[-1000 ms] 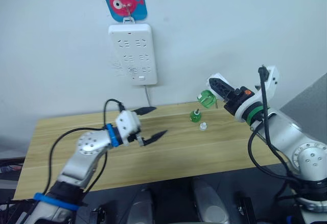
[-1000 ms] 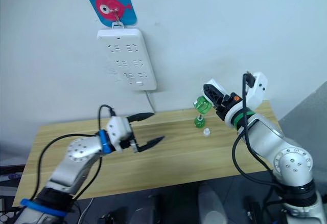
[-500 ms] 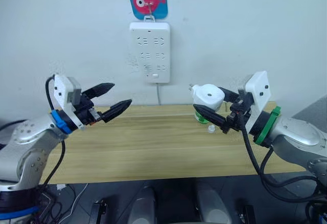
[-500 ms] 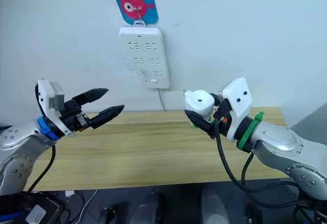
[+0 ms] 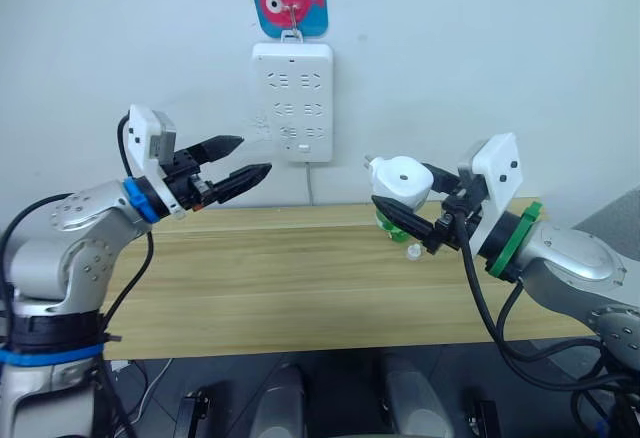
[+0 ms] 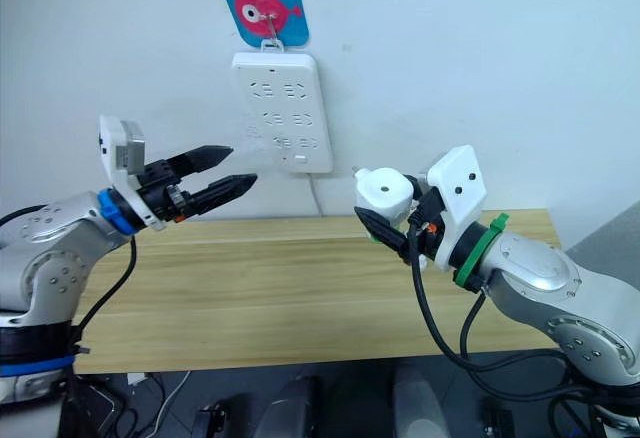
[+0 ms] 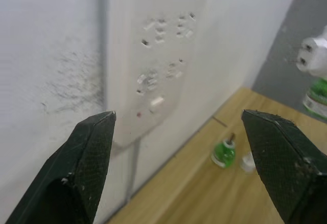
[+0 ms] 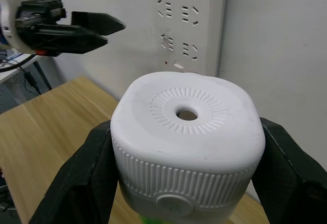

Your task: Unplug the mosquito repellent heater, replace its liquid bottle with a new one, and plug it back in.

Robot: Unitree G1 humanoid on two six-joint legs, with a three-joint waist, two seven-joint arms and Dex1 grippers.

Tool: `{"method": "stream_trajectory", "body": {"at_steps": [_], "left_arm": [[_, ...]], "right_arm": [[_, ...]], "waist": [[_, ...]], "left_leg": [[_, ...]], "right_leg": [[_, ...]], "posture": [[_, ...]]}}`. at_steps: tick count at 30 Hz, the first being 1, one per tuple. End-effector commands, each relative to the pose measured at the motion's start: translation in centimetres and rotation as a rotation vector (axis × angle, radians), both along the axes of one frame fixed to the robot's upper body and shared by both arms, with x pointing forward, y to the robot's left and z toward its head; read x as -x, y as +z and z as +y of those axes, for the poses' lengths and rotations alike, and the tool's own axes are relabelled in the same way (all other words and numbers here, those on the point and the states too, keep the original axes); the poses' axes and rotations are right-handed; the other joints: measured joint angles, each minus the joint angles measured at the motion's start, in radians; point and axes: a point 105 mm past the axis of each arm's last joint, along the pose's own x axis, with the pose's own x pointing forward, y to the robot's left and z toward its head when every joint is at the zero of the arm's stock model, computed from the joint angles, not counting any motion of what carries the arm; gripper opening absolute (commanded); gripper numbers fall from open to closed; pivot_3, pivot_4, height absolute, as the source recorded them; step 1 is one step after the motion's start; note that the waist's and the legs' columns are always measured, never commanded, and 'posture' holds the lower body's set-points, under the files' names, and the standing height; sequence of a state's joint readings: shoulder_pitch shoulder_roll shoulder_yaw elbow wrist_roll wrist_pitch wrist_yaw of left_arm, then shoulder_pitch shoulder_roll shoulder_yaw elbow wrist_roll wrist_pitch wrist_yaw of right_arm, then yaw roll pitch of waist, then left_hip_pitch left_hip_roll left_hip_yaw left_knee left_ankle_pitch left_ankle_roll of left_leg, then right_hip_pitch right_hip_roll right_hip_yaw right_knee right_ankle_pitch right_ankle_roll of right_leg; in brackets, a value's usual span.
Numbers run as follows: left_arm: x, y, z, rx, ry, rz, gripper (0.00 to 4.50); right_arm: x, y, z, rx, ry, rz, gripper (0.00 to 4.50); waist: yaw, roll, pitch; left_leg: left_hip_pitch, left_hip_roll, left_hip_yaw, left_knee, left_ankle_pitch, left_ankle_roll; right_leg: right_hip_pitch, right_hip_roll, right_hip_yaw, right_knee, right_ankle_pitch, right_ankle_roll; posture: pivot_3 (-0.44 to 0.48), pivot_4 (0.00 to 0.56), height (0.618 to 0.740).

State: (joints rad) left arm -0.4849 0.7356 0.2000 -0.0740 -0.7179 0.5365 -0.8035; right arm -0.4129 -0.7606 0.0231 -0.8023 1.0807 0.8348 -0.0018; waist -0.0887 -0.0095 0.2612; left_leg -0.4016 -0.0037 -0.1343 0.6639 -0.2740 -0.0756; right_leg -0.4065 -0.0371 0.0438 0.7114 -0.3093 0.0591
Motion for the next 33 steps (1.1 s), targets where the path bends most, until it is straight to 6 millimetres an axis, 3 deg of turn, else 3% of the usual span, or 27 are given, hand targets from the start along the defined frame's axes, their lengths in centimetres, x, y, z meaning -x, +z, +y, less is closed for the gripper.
{"method": "stream_trajectory", "body": {"at_steps": [1, 19, 33], "left_arm": [[-0.6, 0.7, -0.2, 0.007, -0.002, -0.029, 4.14], [-4.0, 1.1, -1.5, -0.027, -0.092, -0.044, 4.14], [-2.9, 2.3, -3.8, -0.02, -0.251, -0.061, 4.14]], "right_arm": [[0.5, 1.3, 0.2, -0.011, 0.009, -0.064, 3.14], [0.8, 0.9, 0.7, -0.021, 0.012, -0.051, 3.14], [1.2, 0.7, 0.8, -0.03, 0.019, -0.036, 3.14]], "waist": [[-0.002, 0.0, 0.0], [-0.026, 0.0, 0.0], [-0.032, 0.0, 0.0]], "left_leg": [[0.0, 0.0, 0.0, 0.0, 0.0, 0.0], [0.0, 0.0, 0.0, 0.0, 0.0, 0.0], [-0.001, -0.001, -0.001, 0.0, 0.0, 0.0]], "right_leg": [[0.0, 0.0, 0.0, 0.0, 0.0, 0.0], [0.0, 0.0, -0.001, 0.0, 0.0, 0.0], [0.0, -0.001, -0.001, 0.0, 0.0, 0.0]], "posture": [[-0.142, 0.203, 0.734], [-0.172, 0.207, 0.734], [-0.183, 0.21, 0.734]]}}
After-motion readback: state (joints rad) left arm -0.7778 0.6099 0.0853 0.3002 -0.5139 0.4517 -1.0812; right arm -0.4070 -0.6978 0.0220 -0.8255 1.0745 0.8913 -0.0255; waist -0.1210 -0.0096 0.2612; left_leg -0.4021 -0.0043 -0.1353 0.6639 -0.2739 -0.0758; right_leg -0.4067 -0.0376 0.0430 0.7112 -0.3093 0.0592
